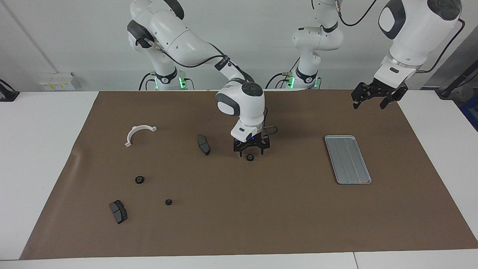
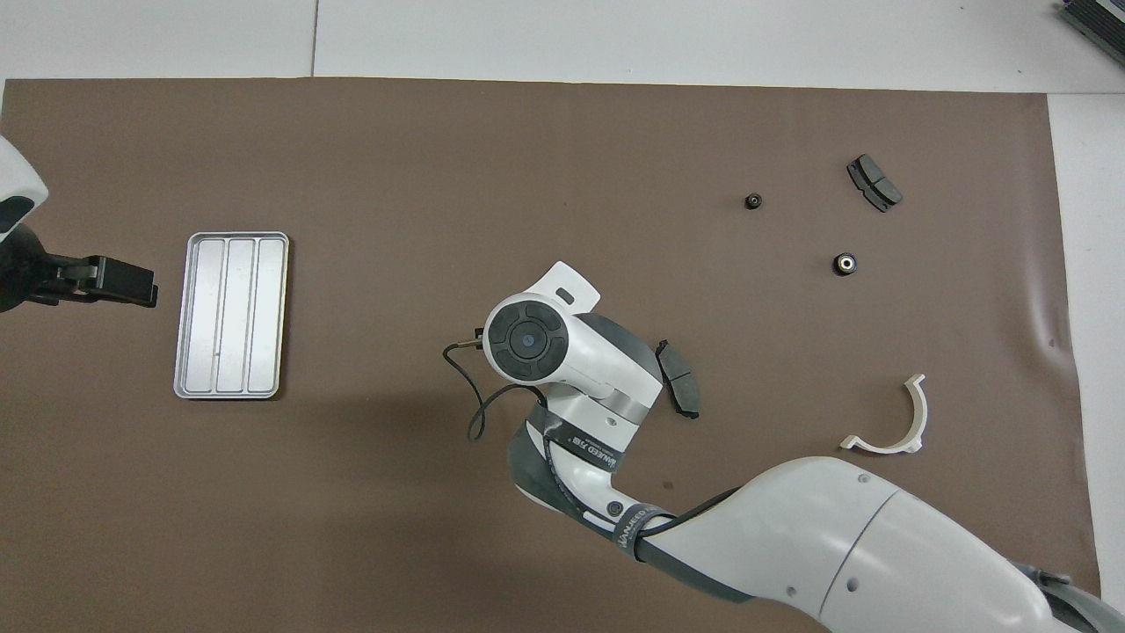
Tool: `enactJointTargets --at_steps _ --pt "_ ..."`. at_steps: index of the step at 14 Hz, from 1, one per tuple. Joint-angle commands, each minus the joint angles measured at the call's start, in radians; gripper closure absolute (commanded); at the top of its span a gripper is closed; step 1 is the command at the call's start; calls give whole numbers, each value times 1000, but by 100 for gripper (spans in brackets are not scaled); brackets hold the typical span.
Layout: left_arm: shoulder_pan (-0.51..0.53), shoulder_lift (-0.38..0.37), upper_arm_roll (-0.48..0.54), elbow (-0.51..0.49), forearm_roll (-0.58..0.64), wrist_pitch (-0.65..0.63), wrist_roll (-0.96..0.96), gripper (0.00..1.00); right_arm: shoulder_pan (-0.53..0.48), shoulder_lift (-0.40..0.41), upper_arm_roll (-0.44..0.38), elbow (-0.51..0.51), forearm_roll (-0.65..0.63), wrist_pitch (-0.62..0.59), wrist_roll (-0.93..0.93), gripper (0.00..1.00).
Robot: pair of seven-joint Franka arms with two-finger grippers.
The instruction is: Place bearing gear from tray to pile
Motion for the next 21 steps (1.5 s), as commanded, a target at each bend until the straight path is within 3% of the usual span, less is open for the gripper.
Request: enactJointTargets --at_steps 1,3,4,5,6,10,12,13,18,21 --pt "-3 -29 1 -35 22 14 3 0 -17 3 14 -20 -35 20 21 35" --pt "-4 -29 1 -35 22 14 3 0 -17 3 14 -23 -35 20 23 54" --pt "-3 -29 1 -35 22 14 3 0 -17 3 14 -23 -35 22 23 70" --pt "-3 -29 1 -35 22 14 3 0 -17 3 14 -22 -36 22 27 93" --pt "-3 -29 1 -35 22 14 3 0 -17 3 14 -17 -36 20 28 100" --pt "-3 -29 1 -35 22 14 5 0 -21 -8 14 29 -21 -32 21 100" --pt "-3 -29 1 -35 22 14 3 0 -47 -81 18 20 2 -84 -18 100" --pt "-3 -29 1 -35 22 14 3 0 -62 -127 14 18 72 -121 -64 100" --pt "-3 -29 1 -35 22 14 3 0 -78 -376 -201 -101 382 -207 -443 100" --pt "-3 -29 1 -35 22 14 3 0 -78 -440 -326 -185 470 -225 -650 100"
